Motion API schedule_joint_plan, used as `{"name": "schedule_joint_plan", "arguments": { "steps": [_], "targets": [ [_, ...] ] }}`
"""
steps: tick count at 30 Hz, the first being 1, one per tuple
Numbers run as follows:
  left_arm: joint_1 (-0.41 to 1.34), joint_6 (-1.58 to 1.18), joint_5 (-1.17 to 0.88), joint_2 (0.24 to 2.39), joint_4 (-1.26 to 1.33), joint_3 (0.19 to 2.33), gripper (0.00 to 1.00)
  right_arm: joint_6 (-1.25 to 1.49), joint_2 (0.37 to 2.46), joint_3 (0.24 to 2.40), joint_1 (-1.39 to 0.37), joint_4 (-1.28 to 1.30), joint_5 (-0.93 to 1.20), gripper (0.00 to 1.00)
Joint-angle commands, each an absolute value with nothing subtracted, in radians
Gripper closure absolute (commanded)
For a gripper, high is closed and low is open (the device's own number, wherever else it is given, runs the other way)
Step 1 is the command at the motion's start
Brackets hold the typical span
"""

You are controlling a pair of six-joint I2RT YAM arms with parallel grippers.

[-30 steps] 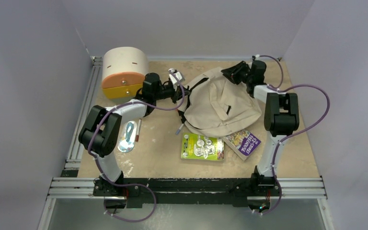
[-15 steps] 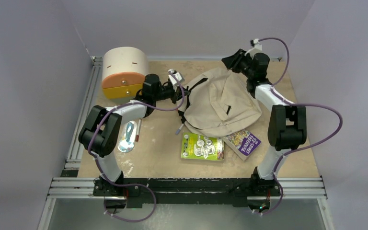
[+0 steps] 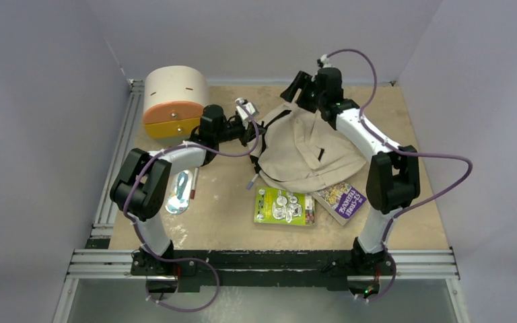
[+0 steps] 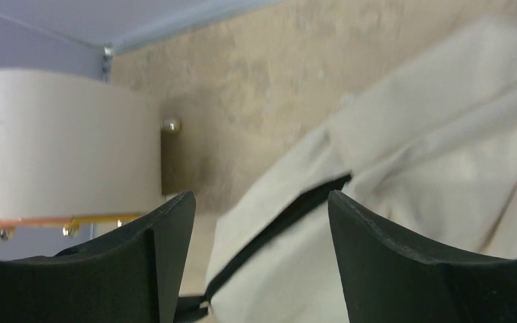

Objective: Pack the student bag
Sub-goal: Unzip the student bag at the center of the board.

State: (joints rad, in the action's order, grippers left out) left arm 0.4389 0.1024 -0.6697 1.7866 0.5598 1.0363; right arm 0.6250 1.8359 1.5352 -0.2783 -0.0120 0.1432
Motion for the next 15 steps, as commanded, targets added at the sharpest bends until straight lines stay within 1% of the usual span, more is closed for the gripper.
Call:
{"name": "schedule_joint_plan", "arguments": {
  "steps": [1, 8, 15],
  "targets": [
    [0.440, 0.126, -0.686, 1.732, 0.611, 1.035, 1.00, 0.754, 1.798, 1.490, -0.326, 0.088, 0.208, 0.25],
    [0.440, 0.128, -0.691, 1.732, 0.611, 1.035, 1.00, 0.809, 1.776, 1.422, -0.360, 0.070, 0.247, 0.25],
    [0.440, 0.129, -0.695, 1.733, 0.612, 1.035, 1.00, 0.800, 1.796, 1.424, -0.379, 0.102, 0.270, 0.26]
  ]
}}
